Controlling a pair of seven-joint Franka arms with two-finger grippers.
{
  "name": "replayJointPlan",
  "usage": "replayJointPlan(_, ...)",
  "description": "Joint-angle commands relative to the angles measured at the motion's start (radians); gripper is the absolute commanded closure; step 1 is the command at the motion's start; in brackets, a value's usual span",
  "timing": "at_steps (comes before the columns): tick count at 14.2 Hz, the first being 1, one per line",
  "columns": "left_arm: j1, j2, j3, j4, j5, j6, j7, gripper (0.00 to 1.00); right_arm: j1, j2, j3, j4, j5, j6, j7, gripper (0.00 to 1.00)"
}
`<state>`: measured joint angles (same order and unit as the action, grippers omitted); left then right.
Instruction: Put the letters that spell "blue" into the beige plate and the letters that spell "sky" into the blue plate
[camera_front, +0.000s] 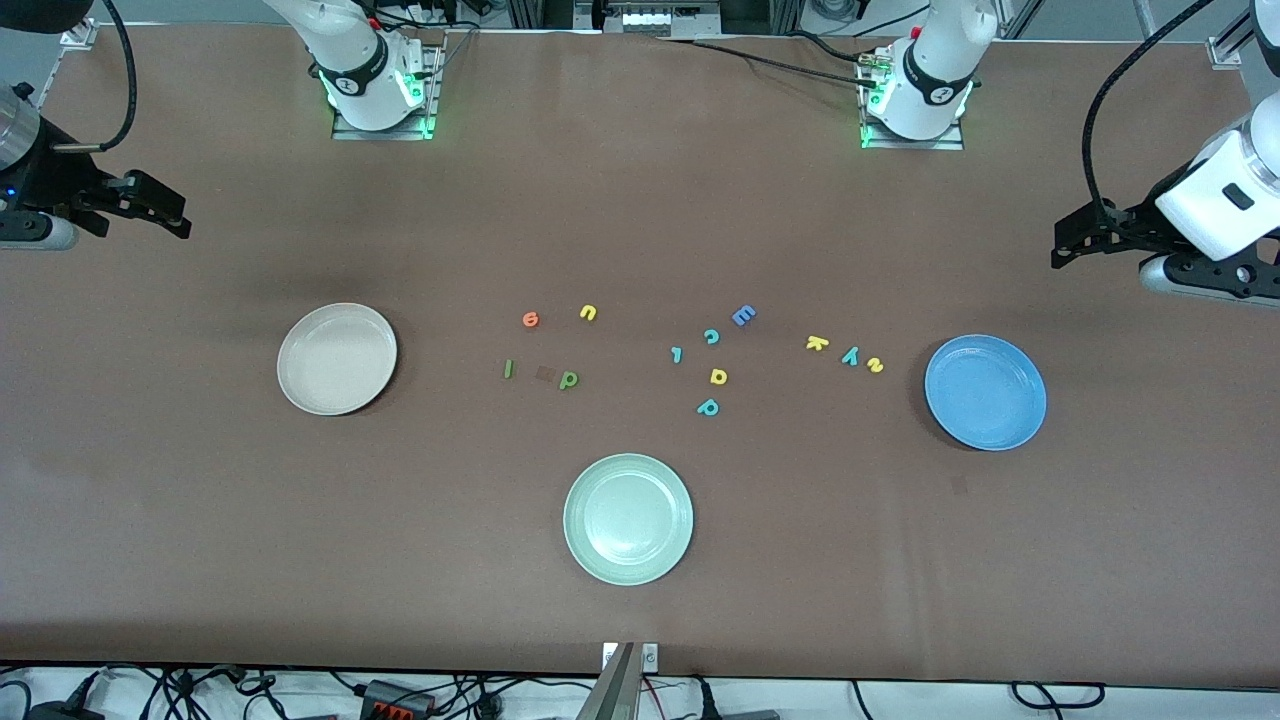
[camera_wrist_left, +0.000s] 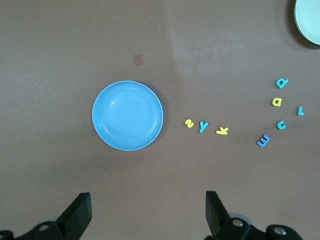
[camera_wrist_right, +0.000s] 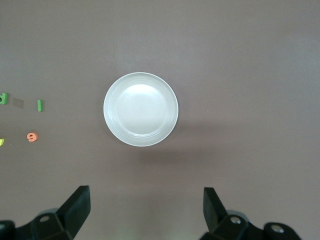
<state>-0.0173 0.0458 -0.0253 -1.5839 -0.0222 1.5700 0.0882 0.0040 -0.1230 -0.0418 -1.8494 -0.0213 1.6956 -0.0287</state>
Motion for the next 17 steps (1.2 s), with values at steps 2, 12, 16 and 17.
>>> replayJointPlan(2,-0.007,0.016,0.002,0.038,0.008,-0.027,0.001,0.00,-0.006,-0.001,0.000,-0.002,-0.011,0.001,0.000,0.00)
replayJointPlan(12,-0.003,0.022,0.004,0.032,-0.012,-0.028,-0.002,0.00,-0.010,0.014,-0.003,-0.001,-0.005,0.010,0.000,0.00)
replayJointPlan(16,-0.016,0.058,-0.010,0.024,-0.001,-0.120,-0.001,0.00,-0.018,0.026,-0.003,0.002,0.000,0.028,0.001,0.00)
replayJointPlan(17,-0.018,0.077,-0.015,0.022,-0.002,-0.127,0.004,0.00,-0.016,0.034,-0.001,0.004,0.003,0.042,0.001,0.00)
